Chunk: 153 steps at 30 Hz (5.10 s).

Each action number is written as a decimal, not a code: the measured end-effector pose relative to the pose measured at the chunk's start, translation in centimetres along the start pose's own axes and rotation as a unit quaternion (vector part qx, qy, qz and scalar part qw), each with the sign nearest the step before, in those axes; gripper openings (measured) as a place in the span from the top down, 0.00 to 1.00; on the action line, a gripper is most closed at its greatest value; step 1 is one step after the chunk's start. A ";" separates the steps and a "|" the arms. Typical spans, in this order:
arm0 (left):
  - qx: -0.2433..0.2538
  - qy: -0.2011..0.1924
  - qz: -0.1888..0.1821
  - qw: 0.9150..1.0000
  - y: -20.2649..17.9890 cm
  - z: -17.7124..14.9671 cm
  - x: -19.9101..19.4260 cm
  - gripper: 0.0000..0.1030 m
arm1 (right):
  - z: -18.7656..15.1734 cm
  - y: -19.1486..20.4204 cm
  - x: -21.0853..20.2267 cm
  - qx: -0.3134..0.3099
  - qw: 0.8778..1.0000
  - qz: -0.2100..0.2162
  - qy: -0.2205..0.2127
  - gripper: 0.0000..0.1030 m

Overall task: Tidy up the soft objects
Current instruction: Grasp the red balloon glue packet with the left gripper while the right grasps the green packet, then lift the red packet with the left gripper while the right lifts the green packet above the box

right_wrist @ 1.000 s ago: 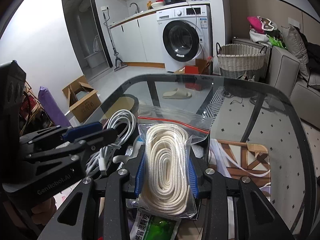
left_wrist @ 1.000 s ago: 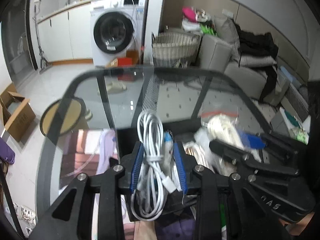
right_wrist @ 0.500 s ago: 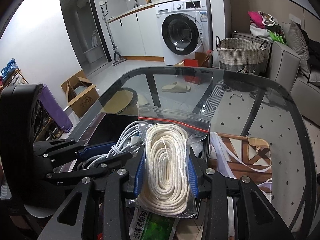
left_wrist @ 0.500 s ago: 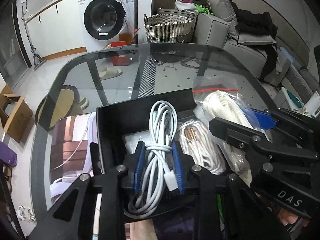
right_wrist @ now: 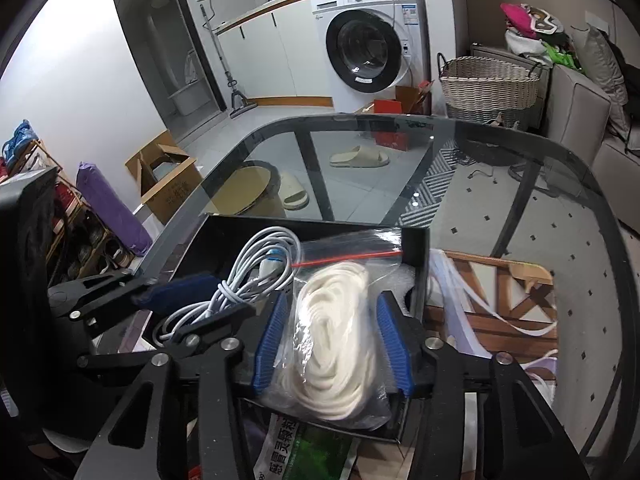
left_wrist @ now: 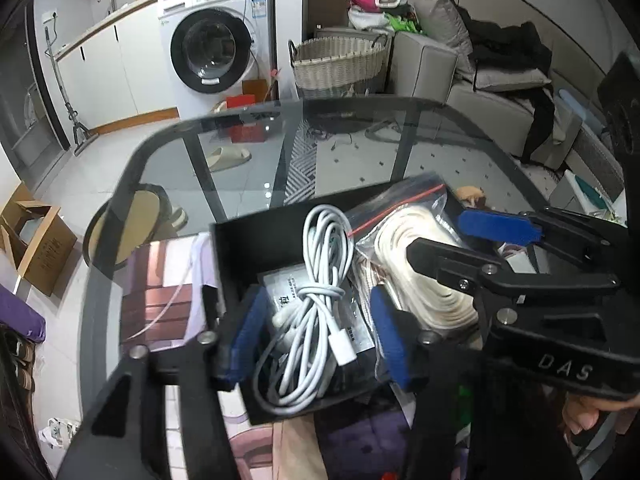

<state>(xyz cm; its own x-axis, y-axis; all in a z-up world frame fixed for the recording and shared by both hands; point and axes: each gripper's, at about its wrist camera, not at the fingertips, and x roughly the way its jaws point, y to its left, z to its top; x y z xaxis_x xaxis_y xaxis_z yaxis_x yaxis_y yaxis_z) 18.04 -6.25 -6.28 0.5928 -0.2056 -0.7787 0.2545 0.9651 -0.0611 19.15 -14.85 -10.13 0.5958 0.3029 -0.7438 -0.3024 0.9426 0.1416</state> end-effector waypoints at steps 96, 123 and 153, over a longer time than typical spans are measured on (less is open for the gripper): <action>0.037 -0.330 0.036 0.943 0.0 -7.5 -16.2 0.54 | -10.6 3.9 -19.8 -0.113 0.936 0.002 -0.332 0.79; 0.026 -0.341 0.037 0.939 0.3 -7.7 -16.9 0.54 | -11.5 3.7 -20.8 -0.103 0.932 -0.005 -0.347 0.79; -0.067 -0.304 0.039 0.949 2.6 1.2 -10.1 0.54 | -2.8 5.4 -14.9 -0.090 0.934 -0.001 -0.346 0.79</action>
<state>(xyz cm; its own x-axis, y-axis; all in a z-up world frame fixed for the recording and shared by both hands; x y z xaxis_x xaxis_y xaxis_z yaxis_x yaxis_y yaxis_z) 13.64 -1.87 2.24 0.9480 -0.1490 -0.2813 0.1163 0.9847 -0.1295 6.56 -14.64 -0.07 0.9156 0.3785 -0.1357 -0.3843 0.9230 -0.0183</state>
